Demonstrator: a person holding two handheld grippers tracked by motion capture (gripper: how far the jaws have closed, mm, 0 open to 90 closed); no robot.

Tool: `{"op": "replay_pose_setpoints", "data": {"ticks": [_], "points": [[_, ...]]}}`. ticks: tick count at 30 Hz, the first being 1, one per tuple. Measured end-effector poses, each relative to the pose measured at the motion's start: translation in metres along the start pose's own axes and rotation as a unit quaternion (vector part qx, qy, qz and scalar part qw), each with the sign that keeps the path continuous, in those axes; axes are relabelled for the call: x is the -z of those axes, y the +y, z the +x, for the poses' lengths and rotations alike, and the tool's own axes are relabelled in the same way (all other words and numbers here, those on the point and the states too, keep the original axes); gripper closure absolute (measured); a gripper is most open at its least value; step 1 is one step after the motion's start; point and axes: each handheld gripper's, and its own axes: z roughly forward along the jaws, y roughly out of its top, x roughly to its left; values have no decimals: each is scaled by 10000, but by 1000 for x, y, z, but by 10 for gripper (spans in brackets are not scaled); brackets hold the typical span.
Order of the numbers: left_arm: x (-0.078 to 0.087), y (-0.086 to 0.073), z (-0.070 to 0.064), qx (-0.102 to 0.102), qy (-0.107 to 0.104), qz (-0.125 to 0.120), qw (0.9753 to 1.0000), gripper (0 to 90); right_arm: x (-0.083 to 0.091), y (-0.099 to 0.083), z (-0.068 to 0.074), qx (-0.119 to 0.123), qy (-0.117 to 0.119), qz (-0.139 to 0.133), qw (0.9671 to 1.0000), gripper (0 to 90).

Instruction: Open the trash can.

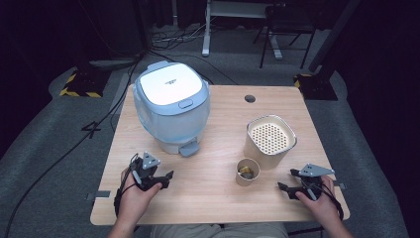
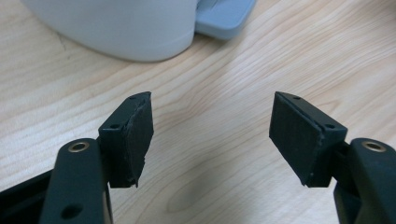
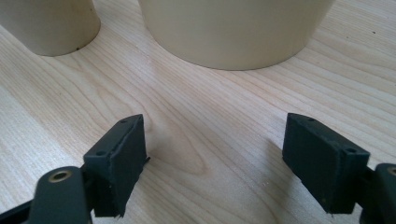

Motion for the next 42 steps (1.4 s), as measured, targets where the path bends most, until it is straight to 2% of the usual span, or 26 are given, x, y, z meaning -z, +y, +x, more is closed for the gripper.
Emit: {"op": "replay_pose_setpoints", "data": {"ticks": [9,13,14,24,28,32,33,35,38,40,42], "points": [[15,14,-4,-117,-85,-332,9993,316,0,0,0,2,0,1,10000,221],[23,21,-6,-283,-156,-431,9985,318,0,0,0,-1,0,-1,10000,220],[26,25,-7,-283,-205,-519,9980,318,0,0,0,7,4,2,10000,220],[43,44,-10,-395,-357,-776,9956,323,0,0,0,-2,7,-1,10000,221],[46,49,-11,-438,-426,-761,9952,323,0,0,0,-3,13,0,10000,221],[54,64,-12,-614,-663,-945,9914,360,0,0,0,-4,18,-1,10000,222],[54,64,-12,-614,-663,-945,9914,370,0,0,0,-4,18,-1,10000,222],[57,72,-11,-779,-818,-1024,9883,394,0,0,0,0,15,-3,10000,222],[60,82,-9,-955,-942,-1067,9852,440,0,0,0,0,16,-3,10000,223],[63,88,-8,-992,-1084,-1117,9828,455,0,0,0,-2,16,-3,10000,223],[65,91,-7,-992,-1116,-1132,9823,474,0,0,0,-3,16,-4,10000,223]]}}
